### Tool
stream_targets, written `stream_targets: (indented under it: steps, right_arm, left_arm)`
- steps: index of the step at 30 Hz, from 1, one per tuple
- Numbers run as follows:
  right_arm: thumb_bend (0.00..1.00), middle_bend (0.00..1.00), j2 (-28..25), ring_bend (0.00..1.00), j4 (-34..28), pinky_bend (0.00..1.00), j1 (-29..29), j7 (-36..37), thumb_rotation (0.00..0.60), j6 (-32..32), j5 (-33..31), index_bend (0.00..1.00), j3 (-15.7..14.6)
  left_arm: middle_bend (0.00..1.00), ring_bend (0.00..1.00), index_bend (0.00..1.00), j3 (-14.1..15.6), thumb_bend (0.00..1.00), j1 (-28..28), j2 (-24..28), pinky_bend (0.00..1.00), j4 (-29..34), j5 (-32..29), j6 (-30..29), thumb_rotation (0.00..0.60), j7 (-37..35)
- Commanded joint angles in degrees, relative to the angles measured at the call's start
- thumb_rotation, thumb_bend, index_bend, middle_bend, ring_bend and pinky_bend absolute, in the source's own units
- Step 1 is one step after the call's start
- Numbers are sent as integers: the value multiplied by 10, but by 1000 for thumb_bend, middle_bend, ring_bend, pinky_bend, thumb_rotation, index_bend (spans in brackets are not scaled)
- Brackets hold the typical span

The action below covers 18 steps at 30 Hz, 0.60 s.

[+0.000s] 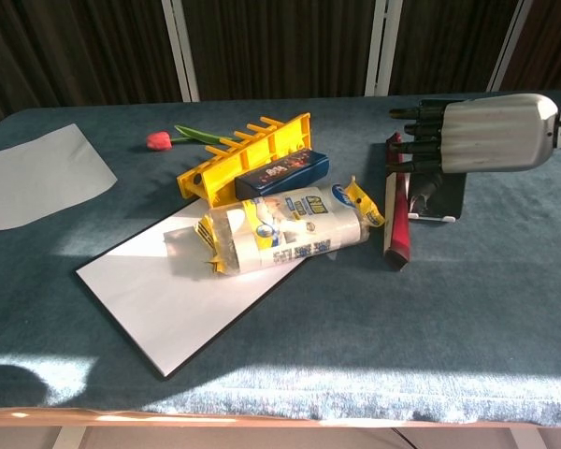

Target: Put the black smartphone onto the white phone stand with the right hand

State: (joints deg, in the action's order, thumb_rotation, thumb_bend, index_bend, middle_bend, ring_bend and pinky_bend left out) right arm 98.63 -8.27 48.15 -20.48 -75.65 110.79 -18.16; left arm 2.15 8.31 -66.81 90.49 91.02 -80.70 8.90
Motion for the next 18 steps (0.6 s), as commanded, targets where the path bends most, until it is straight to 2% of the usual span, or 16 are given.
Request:
stream_targets:
  steps: [1,6,12,16,18]
  right_arm:
    - [438,216,-2,216,-2,119,0,6,600,-1,0,0,0]
    - [405,174,-19,176,-10,78,-3,27,600,-12,1,0,-3]
    - [327,146,-57,145,-49,37,-20,66,600,-81,-10,0,10]
    - [311,82,-79,75,-126,5,-55,91,600,-179,-50,0,54]
    - [306,42,-91,31,-198,1,-88,88,598,-218,-88,0,90]
  left_arm:
    - [0,0,0,0,399,0,0,0,0,1,0,600,0]
    - [0,0,0,1,400,1,0,0,0,2,0,600,-1]
    - [0,0,0,3,399,1,0,0,1,9,-1,600,-1]
    - [0,0,0,5,400,-1,2,0,1,15,-9,600,-4]
    - [0,0,0,5,399,-3,3,0,1,18,-14,600,-8]
